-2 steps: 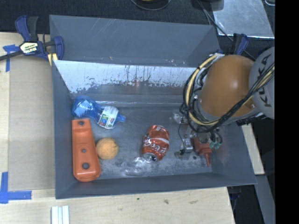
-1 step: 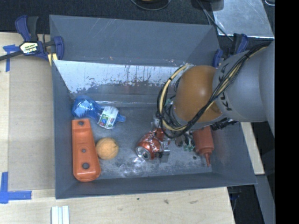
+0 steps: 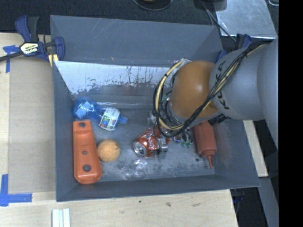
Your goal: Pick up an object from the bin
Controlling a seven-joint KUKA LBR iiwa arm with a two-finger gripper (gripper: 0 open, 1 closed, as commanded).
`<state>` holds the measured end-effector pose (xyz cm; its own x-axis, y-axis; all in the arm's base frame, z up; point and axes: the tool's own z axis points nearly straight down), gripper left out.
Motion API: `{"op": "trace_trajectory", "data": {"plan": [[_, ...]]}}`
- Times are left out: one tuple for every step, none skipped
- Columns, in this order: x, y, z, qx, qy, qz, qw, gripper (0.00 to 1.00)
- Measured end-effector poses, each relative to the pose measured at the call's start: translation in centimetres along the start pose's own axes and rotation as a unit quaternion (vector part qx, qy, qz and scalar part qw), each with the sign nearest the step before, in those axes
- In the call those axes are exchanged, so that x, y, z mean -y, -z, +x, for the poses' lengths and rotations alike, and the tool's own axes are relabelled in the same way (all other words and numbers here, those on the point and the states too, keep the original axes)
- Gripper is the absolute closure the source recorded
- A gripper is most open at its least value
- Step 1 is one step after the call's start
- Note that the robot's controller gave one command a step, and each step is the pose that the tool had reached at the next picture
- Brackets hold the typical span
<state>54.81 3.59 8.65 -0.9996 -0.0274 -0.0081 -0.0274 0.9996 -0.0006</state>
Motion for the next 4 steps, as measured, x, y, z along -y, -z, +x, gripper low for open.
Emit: {"op": "trace_trajectory", "data": {"plan": [[-0.1,0.0,0.0,-0.0002,0.002,0.000,1.0000,0.00],[1.2,-1.3,-2.5,0.0028,0.062,0.001,0.9981,1.00],[1.2,-1.2,-2.5,0.0030,0.062,0.001,0.9981,1.00],[1.7,11.0,-2.3,0.0046,0.063,0.001,0.9980,1.00]]}}
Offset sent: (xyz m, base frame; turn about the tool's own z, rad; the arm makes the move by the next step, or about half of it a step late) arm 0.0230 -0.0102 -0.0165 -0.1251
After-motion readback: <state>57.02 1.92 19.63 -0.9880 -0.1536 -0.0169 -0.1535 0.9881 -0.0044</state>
